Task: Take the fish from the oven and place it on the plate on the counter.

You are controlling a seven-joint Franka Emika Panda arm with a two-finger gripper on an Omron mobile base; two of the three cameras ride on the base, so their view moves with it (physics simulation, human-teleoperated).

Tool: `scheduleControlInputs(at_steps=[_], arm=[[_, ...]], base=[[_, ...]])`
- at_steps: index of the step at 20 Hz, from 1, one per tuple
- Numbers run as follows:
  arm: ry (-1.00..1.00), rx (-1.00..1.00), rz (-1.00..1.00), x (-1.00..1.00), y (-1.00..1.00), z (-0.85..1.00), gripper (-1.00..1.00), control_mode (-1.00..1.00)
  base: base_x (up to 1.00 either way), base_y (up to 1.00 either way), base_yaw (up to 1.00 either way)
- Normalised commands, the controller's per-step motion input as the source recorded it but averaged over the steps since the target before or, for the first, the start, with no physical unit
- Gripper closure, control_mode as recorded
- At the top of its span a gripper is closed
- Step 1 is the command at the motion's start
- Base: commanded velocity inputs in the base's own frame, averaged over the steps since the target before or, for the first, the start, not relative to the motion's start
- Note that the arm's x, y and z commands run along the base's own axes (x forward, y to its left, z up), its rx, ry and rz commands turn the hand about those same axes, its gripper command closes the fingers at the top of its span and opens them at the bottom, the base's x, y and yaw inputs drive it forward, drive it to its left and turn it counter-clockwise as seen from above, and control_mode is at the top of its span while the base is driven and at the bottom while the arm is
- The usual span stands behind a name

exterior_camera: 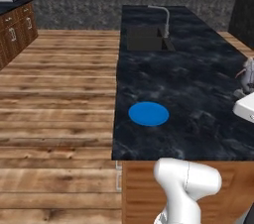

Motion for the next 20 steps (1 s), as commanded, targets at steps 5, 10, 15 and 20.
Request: scheduleControlInputs(at_steps=[5, 10, 15, 20], arm=[[0.0, 0.0, 0.0, 0.0, 0.0, 0.0, 1.0, 1.0], [0.0, 0.0, 0.0, 0.0, 0.0, 0.0, 1.0, 1.0], [0.11, -0.01, 0.0, 0.47, 0.08, -0.08, 1.0, -1.0], [0.38, -0.05, -0.06, 0.74, 0.41, -0.09, 1.0, -1.0]], base=[[0.17, 0.0, 0.28], [0.19, 0.0, 0.27], [0.21, 0.0, 0.01], [0.0, 0.0, 0.0]])
